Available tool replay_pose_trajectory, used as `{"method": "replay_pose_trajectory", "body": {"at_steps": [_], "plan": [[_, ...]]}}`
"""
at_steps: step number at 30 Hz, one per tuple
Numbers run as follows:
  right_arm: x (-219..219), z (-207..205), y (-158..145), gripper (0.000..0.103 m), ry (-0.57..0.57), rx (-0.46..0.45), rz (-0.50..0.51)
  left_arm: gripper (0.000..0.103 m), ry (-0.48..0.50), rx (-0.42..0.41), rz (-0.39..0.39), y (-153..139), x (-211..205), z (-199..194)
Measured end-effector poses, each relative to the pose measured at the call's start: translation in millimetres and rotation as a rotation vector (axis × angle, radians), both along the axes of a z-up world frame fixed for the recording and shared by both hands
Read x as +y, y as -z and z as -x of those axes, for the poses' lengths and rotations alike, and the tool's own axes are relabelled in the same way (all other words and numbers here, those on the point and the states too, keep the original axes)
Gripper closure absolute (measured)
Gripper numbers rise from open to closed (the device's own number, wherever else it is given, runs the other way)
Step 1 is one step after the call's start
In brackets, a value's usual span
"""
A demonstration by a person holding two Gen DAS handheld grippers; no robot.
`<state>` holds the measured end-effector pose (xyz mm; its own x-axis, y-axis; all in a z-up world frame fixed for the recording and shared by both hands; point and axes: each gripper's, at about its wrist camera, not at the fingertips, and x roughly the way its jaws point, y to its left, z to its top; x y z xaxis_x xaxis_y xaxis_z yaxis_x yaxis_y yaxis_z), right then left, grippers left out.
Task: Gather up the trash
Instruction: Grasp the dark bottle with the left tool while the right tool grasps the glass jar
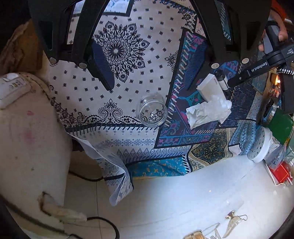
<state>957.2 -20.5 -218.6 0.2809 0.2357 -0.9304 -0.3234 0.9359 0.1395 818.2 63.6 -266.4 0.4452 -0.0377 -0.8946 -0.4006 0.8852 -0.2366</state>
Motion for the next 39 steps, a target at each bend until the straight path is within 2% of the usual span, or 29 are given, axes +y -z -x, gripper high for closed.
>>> {"method": "replay_pose_trajectory", "body": {"at_steps": [8,12,14,16,17,21,25,30,34,39], "plan": [[18,-33,42,0.028,-0.023,0.054,0.021,0.075,-0.054,0.009,-0.064,10,12,-4],[23,-37,52,0.028,-0.021,0.059,0.028,0.075,-0.073,0.035,-0.063,17,24,-8],[25,-39,56,0.032,-0.023,0.058,0.034,0.076,-0.081,0.041,-0.061,21,28,-11],[26,-40,59,0.048,-0.029,0.062,0.04,0.076,-0.085,0.042,-0.064,22,28,-13],[26,-41,60,0.05,-0.031,0.067,0.038,0.076,-0.088,0.041,-0.072,22,28,-14],[26,-42,60,0.051,-0.036,0.059,0.029,0.076,-0.066,0.044,-0.11,21,20,-13],[26,-36,50,0.051,-0.035,0.047,0.013,0.076,-0.034,0.031,-0.132,13,14,-4],[33,-15,24,0.051,-0.038,0.009,0.002,0.076,-0.015,-0.026,-0.125,-12,13,16],[41,12,-4,0.051,-0.042,-0.033,-0.012,0.076,0.006,-0.09,-0.128,-39,13,44],[60,64,-36,0.051,-0.037,-0.086,-0.02,0.076,0.048,-0.179,-0.145,-77,18,100]]}}
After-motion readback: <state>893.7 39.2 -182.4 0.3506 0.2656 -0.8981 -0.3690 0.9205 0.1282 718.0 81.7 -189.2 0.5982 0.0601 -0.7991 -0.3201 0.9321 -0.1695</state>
